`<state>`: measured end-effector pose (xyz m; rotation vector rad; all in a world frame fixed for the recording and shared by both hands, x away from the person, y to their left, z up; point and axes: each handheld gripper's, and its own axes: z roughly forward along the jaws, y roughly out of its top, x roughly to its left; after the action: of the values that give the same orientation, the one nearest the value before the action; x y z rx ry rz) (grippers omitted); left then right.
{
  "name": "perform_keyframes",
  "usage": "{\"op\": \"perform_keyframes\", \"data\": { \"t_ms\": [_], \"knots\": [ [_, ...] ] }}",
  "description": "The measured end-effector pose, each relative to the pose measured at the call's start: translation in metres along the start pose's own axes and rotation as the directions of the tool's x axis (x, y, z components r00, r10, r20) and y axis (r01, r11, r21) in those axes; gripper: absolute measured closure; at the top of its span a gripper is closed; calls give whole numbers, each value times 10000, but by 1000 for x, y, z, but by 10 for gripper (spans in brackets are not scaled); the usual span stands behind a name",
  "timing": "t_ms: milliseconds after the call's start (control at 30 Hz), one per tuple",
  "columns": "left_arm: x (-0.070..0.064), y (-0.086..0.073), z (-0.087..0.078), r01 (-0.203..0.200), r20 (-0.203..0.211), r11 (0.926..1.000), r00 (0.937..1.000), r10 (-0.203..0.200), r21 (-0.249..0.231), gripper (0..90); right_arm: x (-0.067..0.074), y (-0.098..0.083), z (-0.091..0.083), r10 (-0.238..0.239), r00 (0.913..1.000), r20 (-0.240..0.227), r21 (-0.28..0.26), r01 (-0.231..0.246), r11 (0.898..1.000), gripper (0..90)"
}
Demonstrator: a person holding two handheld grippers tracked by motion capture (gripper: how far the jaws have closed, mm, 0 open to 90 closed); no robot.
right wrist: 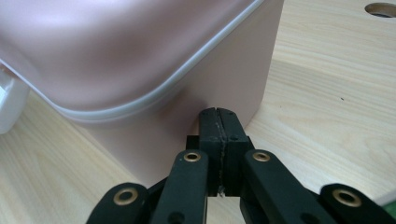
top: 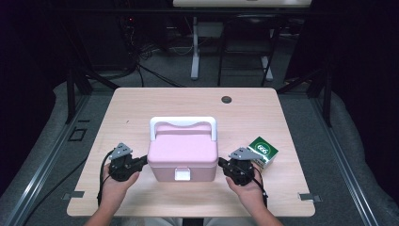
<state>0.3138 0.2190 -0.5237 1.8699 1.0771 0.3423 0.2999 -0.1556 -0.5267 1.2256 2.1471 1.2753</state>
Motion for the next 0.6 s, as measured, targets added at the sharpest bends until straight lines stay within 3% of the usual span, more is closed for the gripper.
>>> {"op": "perform_keyframes", "data": {
  "t_ms": [233, 467, 600],
  "knots": [
    [-11, -4, -2, -55, 252, 10000, 9997, 53, 79, 900, 0, -9, -17, 81, 10000, 23, 100, -81, 9999, 900],
    [-14, -5, -4, -47, 315, 9999, 9995, 43, 128, 900, 3, -13, -22, 9, 10000, 45, 122, -9, 9999, 899],
    [-15, -7, -4, 163, 397, 9998, 9991, -165, 74, 900, 3, -13, -23, 119, 9999, 59, 118, -120, 9999, 900]
  ]
}}
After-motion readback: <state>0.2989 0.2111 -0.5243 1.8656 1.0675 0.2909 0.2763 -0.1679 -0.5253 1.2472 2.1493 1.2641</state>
